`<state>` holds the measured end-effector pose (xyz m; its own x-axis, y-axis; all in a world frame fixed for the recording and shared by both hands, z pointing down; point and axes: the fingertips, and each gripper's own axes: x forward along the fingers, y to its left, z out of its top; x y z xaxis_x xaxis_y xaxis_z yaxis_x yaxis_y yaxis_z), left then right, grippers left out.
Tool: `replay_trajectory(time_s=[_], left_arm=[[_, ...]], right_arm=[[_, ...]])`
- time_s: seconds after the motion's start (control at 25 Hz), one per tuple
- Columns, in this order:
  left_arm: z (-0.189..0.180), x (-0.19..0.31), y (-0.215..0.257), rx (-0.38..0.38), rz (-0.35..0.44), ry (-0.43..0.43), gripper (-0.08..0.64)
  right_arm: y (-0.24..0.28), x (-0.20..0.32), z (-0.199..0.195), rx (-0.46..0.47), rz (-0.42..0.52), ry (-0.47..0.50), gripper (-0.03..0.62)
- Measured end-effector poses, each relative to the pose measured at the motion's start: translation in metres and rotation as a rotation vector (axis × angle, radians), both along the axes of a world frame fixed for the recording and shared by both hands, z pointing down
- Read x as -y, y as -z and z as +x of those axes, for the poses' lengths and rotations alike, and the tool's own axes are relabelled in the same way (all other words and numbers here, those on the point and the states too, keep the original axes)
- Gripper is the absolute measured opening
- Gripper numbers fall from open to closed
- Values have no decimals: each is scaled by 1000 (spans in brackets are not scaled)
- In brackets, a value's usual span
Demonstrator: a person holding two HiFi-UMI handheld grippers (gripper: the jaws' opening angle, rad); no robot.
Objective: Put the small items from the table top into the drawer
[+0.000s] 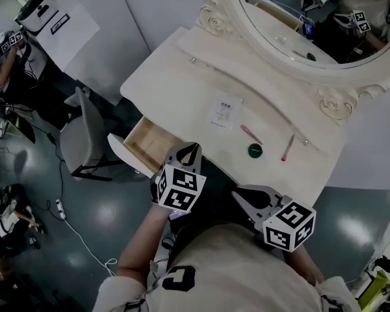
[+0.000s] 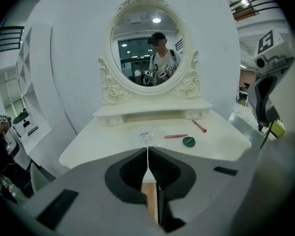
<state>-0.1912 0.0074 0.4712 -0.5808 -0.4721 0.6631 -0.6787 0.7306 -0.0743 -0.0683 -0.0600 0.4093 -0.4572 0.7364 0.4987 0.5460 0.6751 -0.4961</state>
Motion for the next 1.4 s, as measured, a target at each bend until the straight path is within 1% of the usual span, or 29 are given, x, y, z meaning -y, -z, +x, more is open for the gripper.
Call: replay_trajectory(time_s=[0.16, 0.28, 0.36, 0.44, 0.48, 0.52, 0.56, 0.64, 1.0, 1.24, 1.4], left_arm=[[-8, 3, -12, -36, -9, 29, 57], [-15, 9, -22, -82, 12, 57, 57], [-20, 12, -28, -115, 38, 76, 58], [-26, 17, -34, -161, 95, 98, 63], [-30, 20, -38, -192, 131, 109, 105], [-33, 23, -43, -223, 166, 122, 170], [-38, 24, -48, -250, 197, 137, 197], [-48, 25, -57, -283, 241, 173, 204], [-77, 24, -94, -347, 296, 251, 206], [-84, 27, -107, -366, 301, 259, 206], [-89, 26, -112, -381, 319, 274, 206]], right_arm=[[-1, 9, -8, -2, -20, 18, 28], [-4, 17, -13, -6, -24, 17, 28], [-4, 20, -16, -6, -27, 23, 28], [-5, 22, -18, -6, -35, 27, 28], [-6, 24, -19, -7, -38, 26, 28], [-7, 25, -19, -10, -41, 24, 28], [-8, 26, -20, -12, -42, 22, 28], [-11, 29, -21, -18, -44, 16, 28], [-24, 38, -23, -56, -23, 9, 28], [-31, 40, -25, -78, -15, 11, 28], [-34, 38, -24, -89, -12, 12, 28]])
